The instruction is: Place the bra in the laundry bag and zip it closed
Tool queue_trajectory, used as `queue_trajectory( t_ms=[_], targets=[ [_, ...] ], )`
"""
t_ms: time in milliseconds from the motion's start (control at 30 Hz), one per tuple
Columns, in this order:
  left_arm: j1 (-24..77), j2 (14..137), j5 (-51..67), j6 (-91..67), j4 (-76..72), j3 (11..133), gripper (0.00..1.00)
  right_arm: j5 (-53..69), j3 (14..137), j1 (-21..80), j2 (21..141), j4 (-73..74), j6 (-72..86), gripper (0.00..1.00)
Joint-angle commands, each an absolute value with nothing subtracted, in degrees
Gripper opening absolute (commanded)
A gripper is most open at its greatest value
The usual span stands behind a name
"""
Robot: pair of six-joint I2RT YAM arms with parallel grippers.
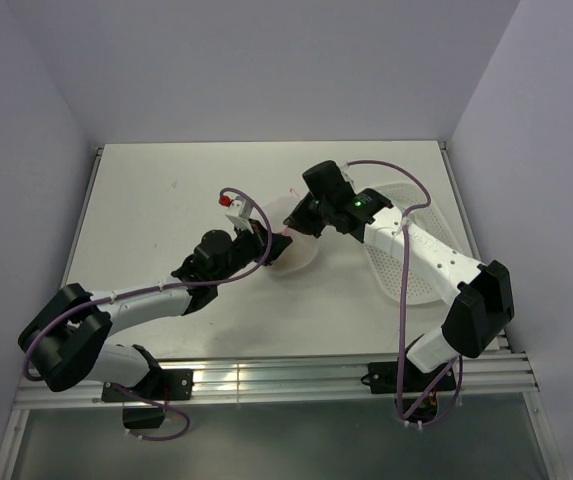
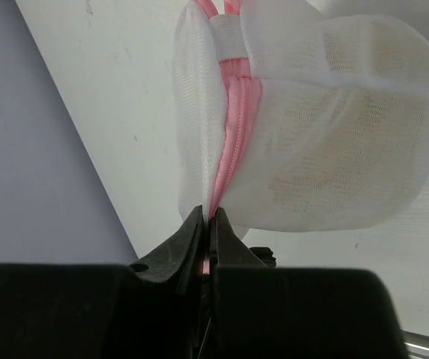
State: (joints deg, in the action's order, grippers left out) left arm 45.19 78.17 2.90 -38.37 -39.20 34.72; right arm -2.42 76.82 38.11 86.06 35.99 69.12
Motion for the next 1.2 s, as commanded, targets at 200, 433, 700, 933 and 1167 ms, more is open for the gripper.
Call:
queue_trajectory(
  t_ms=[200,433,700,933,1167],
  targets=[
    [44.56,78.75,0.53,-39.11,-45.09,34.19,0.32,-3.08,77.26,38.85,84.02,36.65,68.29,0.00],
    [44.47,79.54,0.35,-39.81,-45.88,34.45,0.33,-2.90,77.26,38.85,84.02,36.83,68.29,0.00],
    [44.47,79.19,-5.27,-42.10,-45.35,33.66,0.33,-3.52,77.87,38.85,83.85,37.18,68.38,0.00],
    [44.47,80.51,-6.15,-43.24,-47.81,33.22,0.31,-3.34,77.96,39.20,84.37,37.00,68.64,0.00],
    [44.47,81.39,-4.66,-44.12,-53.87,31.03,0.27,-3.34,78.05,39.29,84.64,36.91,68.55,0.00]
  ],
)
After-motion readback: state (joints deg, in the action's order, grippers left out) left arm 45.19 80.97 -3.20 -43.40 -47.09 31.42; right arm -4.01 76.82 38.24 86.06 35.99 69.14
